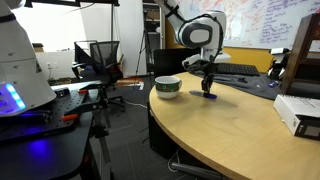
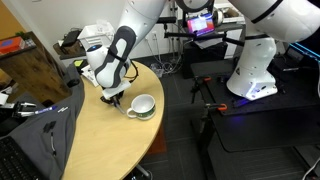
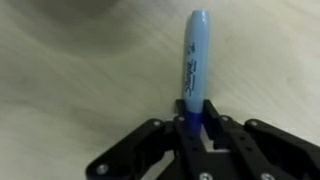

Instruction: Place the marker in the mug

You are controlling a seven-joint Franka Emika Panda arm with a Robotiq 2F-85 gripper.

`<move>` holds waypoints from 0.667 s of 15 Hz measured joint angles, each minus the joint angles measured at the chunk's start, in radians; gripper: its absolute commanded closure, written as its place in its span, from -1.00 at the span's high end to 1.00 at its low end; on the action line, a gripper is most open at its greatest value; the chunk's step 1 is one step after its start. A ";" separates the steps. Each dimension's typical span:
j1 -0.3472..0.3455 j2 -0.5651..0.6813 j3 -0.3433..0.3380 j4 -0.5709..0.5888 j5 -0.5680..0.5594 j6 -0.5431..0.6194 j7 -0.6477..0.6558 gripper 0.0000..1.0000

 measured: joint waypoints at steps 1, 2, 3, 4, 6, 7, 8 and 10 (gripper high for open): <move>0.008 -0.003 -0.009 0.001 0.000 0.000 0.003 -0.89; 0.020 -0.010 -0.025 0.001 0.000 0.000 0.007 -0.89; 0.037 -0.024 -0.052 -0.001 -0.003 -0.003 0.034 -0.89; 0.059 -0.043 -0.085 -0.006 -0.014 -0.022 0.076 -0.89; 0.113 -0.094 -0.156 -0.021 -0.057 -0.097 0.190 -0.89; 0.143 -0.126 -0.189 -0.031 -0.091 -0.150 0.255 -0.89; 0.172 -0.157 -0.215 -0.041 -0.131 -0.197 0.325 -0.89; 0.228 -0.210 -0.249 -0.056 -0.226 -0.283 0.481 -0.89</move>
